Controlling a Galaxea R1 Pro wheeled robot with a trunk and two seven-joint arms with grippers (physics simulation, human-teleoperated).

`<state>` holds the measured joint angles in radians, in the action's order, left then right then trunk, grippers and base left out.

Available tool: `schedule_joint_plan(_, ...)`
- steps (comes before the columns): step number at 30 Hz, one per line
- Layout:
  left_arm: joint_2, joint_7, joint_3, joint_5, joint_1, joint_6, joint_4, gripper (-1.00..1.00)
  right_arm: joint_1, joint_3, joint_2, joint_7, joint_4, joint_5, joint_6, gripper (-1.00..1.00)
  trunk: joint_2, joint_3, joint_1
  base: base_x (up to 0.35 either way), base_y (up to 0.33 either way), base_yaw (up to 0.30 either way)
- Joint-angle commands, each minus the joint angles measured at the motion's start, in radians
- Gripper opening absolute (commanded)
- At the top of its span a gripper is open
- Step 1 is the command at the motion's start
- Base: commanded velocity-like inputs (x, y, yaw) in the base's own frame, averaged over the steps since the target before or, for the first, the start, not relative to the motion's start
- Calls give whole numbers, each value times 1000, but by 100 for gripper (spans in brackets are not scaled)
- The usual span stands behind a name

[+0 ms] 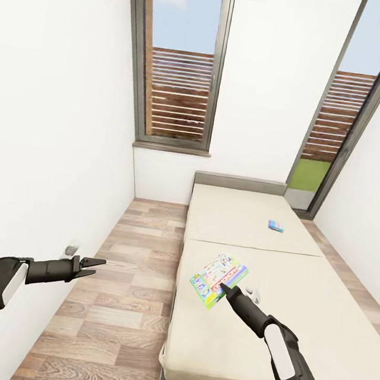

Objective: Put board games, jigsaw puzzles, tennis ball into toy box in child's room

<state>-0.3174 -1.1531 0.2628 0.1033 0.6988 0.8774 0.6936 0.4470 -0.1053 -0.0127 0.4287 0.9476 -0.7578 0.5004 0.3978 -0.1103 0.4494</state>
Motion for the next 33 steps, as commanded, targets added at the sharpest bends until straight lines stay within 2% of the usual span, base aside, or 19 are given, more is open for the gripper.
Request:
schedule_joint_plan(1,0,-1,0,3,1,6,0,100,1,-2,0,1,0,-6,8,-100,2,-2,1,0,0,0)
schedule_joint_plan(26,2,3,-2,2,1,6,0,100,1,-2,1,0,-1,-6,7,-100,2,-2,1,0,0,0)
schedule_joint_plan(33,4,2,-3,2,1,5,0,100,1,-2,0,1,-1,-14,-21,-100,2,4,1,0,0,-129)
